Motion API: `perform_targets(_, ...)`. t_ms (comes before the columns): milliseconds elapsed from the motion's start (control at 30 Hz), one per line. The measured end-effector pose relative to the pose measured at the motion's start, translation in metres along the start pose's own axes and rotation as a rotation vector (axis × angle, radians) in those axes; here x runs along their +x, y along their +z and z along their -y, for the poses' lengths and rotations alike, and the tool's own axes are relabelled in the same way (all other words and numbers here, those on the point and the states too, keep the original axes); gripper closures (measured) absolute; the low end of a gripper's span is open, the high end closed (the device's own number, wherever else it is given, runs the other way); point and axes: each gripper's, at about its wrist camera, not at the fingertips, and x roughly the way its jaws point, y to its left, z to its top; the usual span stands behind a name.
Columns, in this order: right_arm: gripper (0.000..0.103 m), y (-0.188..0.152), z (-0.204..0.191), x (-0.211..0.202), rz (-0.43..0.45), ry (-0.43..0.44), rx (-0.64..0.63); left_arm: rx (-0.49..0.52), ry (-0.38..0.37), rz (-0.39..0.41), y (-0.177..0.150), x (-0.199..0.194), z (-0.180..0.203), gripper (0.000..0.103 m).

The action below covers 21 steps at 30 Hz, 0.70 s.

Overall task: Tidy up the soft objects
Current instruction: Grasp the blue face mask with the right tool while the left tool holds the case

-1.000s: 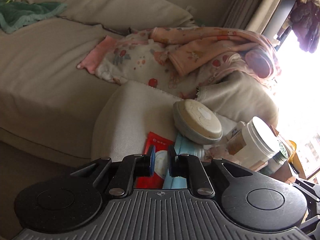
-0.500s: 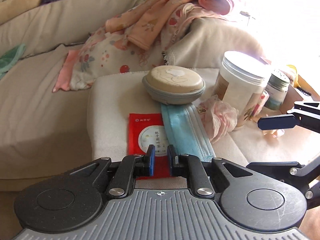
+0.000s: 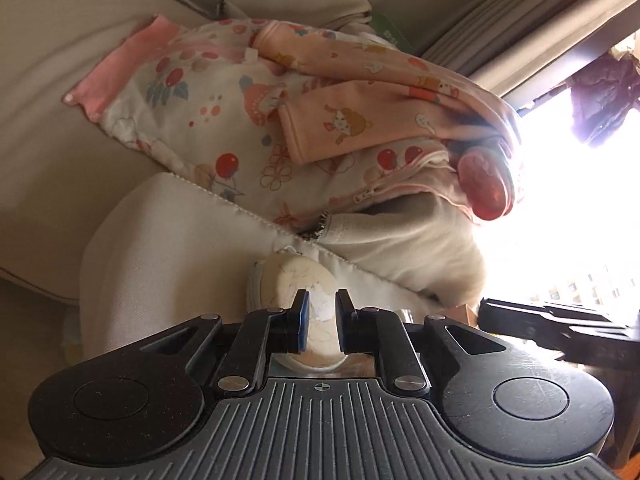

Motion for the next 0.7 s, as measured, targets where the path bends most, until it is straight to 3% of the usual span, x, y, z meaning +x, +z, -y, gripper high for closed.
perform_targets(100, 0.083, 0.021, 0.011, 0.054, -0.141, 0.009, 0.053, -0.034, 0.005, -0.030, 0.000, 0.013, -0.012, 0.088)
perform_targets(200, 0.084, 0.028, 0.017, 0.095, -0.212, 0.015, 0.079, -0.066, 0.012, -0.054, 0.001, 0.026, -0.027, 0.087)
perform_targets(367, 0.087, 0.022, 0.024, 0.135, -0.311, -0.034, 0.092, -0.128, -0.128, -0.073, 0.003, 0.035, -0.047, 0.087)
perform_targets(600, 0.087, 0.025, 0.039, 0.127, -0.257, -0.073, 0.090, -0.108, -0.105, -0.052, 0.008, 0.030, -0.053, 0.087)
perform_targets(700, 0.087, 0.026, 0.045, 0.137, -0.279, -0.095, 0.088, -0.092, -0.106, -0.058, 0.008, 0.034, -0.050, 0.087)
